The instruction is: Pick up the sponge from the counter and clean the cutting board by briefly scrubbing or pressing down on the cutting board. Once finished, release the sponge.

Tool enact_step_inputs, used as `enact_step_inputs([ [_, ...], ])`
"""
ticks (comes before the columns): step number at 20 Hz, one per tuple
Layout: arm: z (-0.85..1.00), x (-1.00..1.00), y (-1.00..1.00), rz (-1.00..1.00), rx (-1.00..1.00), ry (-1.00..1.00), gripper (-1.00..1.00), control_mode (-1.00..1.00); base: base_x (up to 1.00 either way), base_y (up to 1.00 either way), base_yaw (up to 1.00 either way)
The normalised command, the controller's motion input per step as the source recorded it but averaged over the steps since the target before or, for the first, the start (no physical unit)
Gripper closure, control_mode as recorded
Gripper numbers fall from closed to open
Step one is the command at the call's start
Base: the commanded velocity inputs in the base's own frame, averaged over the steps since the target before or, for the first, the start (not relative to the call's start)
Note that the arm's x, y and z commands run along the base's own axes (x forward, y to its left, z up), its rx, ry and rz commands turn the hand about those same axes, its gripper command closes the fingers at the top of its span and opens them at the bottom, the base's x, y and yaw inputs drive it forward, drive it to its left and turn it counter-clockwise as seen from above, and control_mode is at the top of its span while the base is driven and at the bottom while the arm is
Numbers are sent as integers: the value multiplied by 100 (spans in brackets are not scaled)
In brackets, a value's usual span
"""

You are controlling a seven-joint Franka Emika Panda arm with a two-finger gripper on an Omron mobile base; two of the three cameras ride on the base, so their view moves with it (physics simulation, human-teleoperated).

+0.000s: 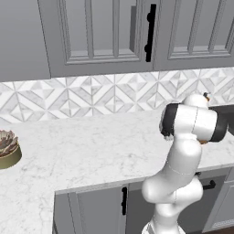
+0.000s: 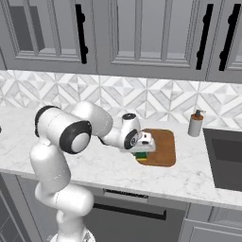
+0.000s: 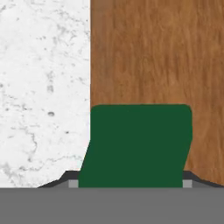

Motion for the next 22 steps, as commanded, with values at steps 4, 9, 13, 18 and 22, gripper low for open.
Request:
enact_step_inputs([
  [4,7,99,23,2,8,-2,100,-100,0,0,0],
  [9,60,75,-20,0,11,0,100,-100,0,0,0],
  [13,48,71,-29,0,11,0,100,-100,0,0,0],
  [18,-16,44,-15,2,3,2,100,-100,0,0,0],
  [22,-69,-15,17,9,0,1,100,-100,0,0,0],
])
